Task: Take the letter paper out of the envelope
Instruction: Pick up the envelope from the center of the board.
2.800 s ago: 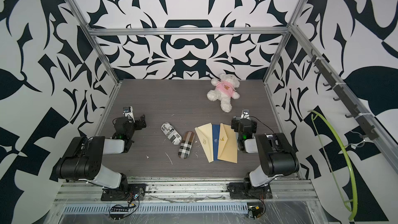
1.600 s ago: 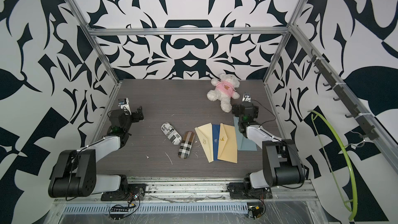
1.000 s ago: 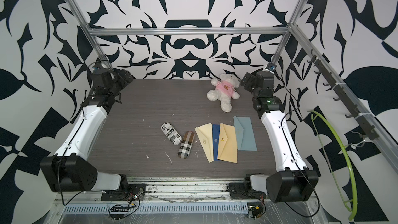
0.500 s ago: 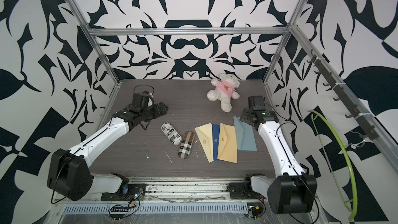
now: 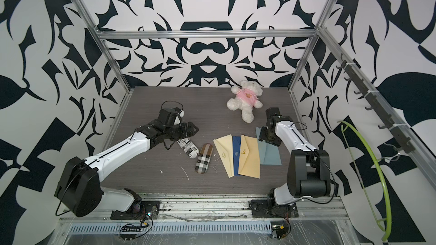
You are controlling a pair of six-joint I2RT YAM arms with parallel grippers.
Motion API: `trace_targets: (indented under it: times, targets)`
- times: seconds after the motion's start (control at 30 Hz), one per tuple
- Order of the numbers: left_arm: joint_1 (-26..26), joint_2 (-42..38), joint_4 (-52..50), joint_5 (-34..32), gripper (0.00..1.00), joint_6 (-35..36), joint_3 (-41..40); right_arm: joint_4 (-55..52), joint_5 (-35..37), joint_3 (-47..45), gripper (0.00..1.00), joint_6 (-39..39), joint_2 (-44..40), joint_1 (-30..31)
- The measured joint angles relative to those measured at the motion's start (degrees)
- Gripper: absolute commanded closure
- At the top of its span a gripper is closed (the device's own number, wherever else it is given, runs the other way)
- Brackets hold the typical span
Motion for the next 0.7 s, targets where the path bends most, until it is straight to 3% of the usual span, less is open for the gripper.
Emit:
trace_targets:
  times: [0.57,0.7]
  targets:
    - [0.0,1.5,0.1,2.8,0.14,0.0,0.3,5.0,-9.3,0.6,0.54,-5.2,9.4,-0.5]
    - [-0.1,1.7,0.1,2.8,0.14,0.1,0.7,5.1,-10.6,1.0,0.64,-5.8,10.3,-0.5]
